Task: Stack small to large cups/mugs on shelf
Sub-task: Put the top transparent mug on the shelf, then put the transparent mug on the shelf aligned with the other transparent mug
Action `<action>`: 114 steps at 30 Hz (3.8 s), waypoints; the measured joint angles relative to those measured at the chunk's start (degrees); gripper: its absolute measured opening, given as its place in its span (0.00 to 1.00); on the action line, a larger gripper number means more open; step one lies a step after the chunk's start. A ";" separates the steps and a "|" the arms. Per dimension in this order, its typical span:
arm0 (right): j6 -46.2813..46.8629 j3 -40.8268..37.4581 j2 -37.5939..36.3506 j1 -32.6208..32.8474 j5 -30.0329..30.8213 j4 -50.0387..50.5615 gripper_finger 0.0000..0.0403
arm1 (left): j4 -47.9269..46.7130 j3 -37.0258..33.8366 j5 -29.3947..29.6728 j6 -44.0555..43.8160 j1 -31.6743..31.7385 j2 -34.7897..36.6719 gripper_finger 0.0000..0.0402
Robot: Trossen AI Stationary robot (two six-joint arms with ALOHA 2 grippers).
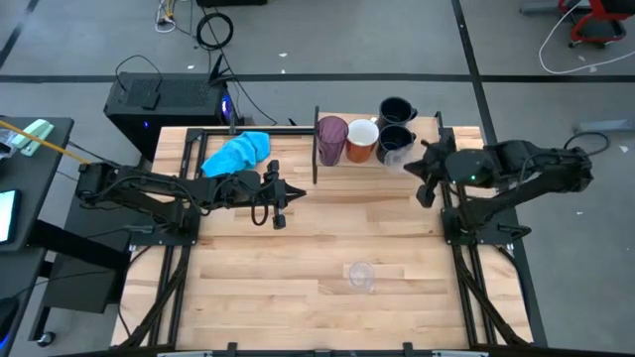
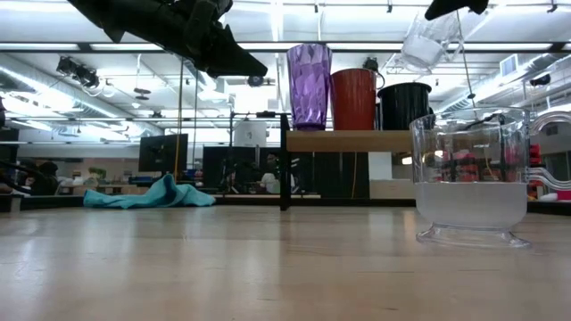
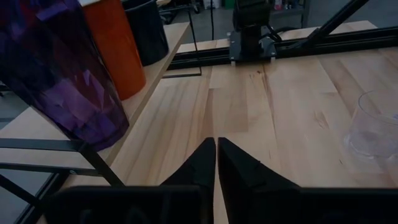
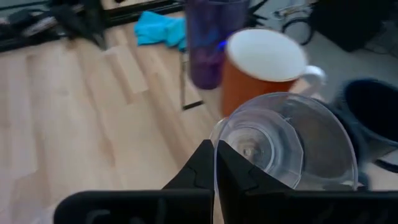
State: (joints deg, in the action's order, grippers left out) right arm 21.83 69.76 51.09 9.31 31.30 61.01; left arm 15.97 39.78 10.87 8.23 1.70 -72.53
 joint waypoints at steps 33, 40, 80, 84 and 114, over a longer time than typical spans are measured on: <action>-25.08 20.70 17.54 -44.81 -10.69 19.47 0.02 | 0.00 -0.01 -0.01 0.04 0.02 0.00 0.08; -31.20 20.70 21.94 -54.26 -17.96 19.65 0.02 | 0.00 0.00 0.00 2.08 0.00 0.00 0.07; -39.09 10.38 22.99 -66.67 -31.94 10.69 0.10 | -1.29 -0.01 -0.01 1.38 0.01 -0.02 0.07; -39.00 10.38 22.99 -66.67 -31.92 10.71 0.12 | -1.29 -0.01 0.00 1.38 0.00 -0.02 0.06; -32.24 13.07 18.20 -65.52 -27.88 15.35 0.25 | -1.22 -0.01 0.00 1.40 0.00 -0.02 0.08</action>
State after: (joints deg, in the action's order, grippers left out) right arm -10.41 82.83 69.29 -56.21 3.41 76.36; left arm 14.74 39.77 10.87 9.63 1.69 -72.55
